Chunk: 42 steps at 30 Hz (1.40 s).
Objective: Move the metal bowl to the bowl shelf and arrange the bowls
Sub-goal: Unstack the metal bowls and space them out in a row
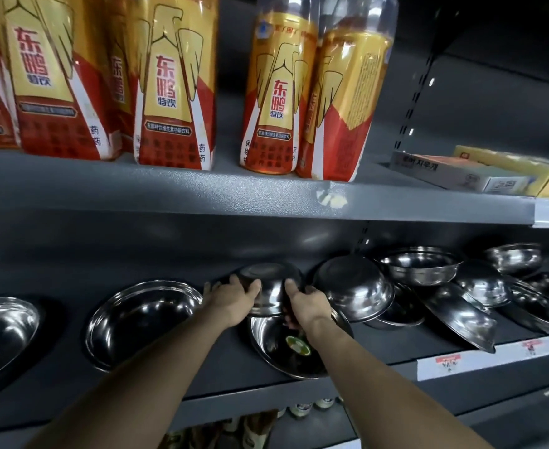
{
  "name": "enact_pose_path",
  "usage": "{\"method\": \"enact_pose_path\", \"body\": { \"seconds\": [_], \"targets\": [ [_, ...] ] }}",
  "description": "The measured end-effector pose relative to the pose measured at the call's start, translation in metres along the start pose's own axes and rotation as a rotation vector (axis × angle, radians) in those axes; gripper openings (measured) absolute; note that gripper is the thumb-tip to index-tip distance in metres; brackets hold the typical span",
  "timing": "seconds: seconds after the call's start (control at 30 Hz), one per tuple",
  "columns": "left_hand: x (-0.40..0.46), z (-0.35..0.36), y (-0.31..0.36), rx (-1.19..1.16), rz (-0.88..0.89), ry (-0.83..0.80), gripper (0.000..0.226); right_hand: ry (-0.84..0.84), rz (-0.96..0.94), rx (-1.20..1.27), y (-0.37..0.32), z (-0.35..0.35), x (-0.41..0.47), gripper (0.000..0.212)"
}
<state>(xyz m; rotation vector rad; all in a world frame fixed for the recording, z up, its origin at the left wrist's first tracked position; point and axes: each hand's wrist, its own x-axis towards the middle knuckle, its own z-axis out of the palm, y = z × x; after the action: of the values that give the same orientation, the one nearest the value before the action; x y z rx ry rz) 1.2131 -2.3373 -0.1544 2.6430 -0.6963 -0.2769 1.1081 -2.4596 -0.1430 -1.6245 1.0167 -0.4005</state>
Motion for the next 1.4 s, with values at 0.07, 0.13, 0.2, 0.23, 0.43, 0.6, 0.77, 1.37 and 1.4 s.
{"method": "enact_pose_path", "body": {
  "seconds": [0.07, 0.13, 0.2, 0.23, 0.43, 0.6, 0.77, 1.37, 1.4],
  "targets": [
    [-0.003, 0.000, 0.002, -0.075, -0.012, 0.033, 0.075, 0.082, -0.072, -0.052, 0.001, 0.000, -0.002, 0.067],
    [-0.007, -0.002, 0.005, -0.143, -0.024, 0.081, 0.071, 0.133, -0.134, -0.093, 0.004, -0.001, -0.004, 0.072],
    [-0.011, -0.005, 0.008, -0.228, -0.036, 0.134, 0.066, 0.152, -0.167, -0.060, 0.005, -0.002, -0.009, 0.075],
    [-0.014, -0.007, 0.010, -0.283, -0.042, 0.163, 0.064, 0.168, -0.191, -0.046, 0.005, -0.003, -0.013, 0.076],
    [-0.030, -0.016, 0.018, -0.676, -0.075, 0.283, 0.057, 0.295, -0.361, 0.019, 0.006, -0.010, -0.041, 0.066],
    [-0.046, -0.024, 0.020, -0.891, -0.006, 0.332, 0.055, 0.342, -0.458, 0.036, 0.008, -0.012, -0.068, 0.056],
    [-0.058, -0.042, 0.016, -1.159, -0.007, 0.247, 0.086, 0.318, -0.456, 0.131, 0.009, -0.012, -0.078, 0.051],
    [-0.074, -0.051, -0.022, -0.464, 0.080, 0.074, 0.068, 0.187, 0.115, 0.425, 0.014, -0.034, -0.084, 0.018],
    [-0.073, -0.054, -0.027, -0.351, 0.105, 0.093, 0.065, 0.184, 0.111, 0.428, 0.014, -0.035, -0.083, 0.016]
  ]
}}
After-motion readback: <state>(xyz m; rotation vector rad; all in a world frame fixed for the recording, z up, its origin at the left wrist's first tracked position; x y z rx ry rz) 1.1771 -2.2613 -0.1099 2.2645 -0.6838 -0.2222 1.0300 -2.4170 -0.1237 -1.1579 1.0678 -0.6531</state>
